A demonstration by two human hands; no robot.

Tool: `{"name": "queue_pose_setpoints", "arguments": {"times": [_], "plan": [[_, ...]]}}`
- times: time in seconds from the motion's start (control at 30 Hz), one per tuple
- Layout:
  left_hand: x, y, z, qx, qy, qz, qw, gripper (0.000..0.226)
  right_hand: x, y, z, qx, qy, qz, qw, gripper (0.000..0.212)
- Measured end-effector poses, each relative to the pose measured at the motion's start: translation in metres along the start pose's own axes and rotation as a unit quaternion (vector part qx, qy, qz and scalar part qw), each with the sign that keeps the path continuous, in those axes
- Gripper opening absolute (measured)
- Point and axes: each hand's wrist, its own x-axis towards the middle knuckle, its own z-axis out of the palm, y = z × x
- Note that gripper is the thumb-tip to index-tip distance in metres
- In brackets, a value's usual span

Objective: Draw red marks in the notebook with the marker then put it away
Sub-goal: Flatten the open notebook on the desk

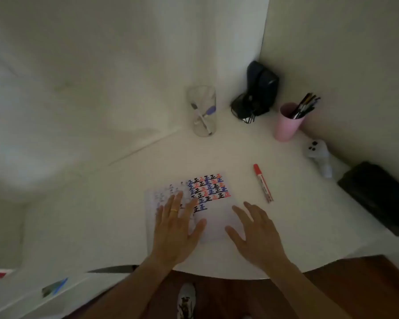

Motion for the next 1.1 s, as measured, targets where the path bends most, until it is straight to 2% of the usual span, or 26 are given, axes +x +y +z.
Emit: {"name": "queue_pose_setpoints", "arguments": {"times": [0.2, 0.43, 0.57, 0.73, 0.8, 0.97, 1.1], "plan": [[0.005, -0.018, 0.065, 0.007, 0.089, 0.037, 0.995, 0.075, 0.016, 0.016, 0.052, -0.014, 0.128, -0.032, 0.991, 0.06], [0.004, -0.027, 0.092, 0.022, 0.167, 0.064, 0.984, 0.07, 0.02, 0.023, 0.077, -0.03, 0.243, -0.078, 0.966, 0.056], [0.001, -0.026, 0.092, 0.026, 0.212, 0.075, 0.974, 0.06, 0.021, 0.023, 0.08, -0.034, 0.298, -0.107, 0.948, 0.045], [-0.005, -0.026, 0.092, 0.032, 0.303, 0.153, 0.94, 0.033, 0.013, 0.024, 0.084, -0.042, 0.346, -0.14, 0.927, 0.026], [-0.008, -0.026, 0.094, 0.026, 0.301, 0.155, 0.941, 0.03, 0.01, 0.024, 0.085, -0.041, 0.342, -0.131, 0.929, 0.021], [-0.023, -0.023, 0.082, 0.023, 0.241, 0.147, 0.959, 0.033, -0.005, 0.017, 0.078, -0.025, 0.319, -0.103, 0.942, 0.02], [-0.027, -0.026, 0.083, 0.009, 0.205, 0.138, 0.969, 0.042, -0.011, 0.013, 0.077, -0.03, 0.304, -0.095, 0.947, 0.021]]}}
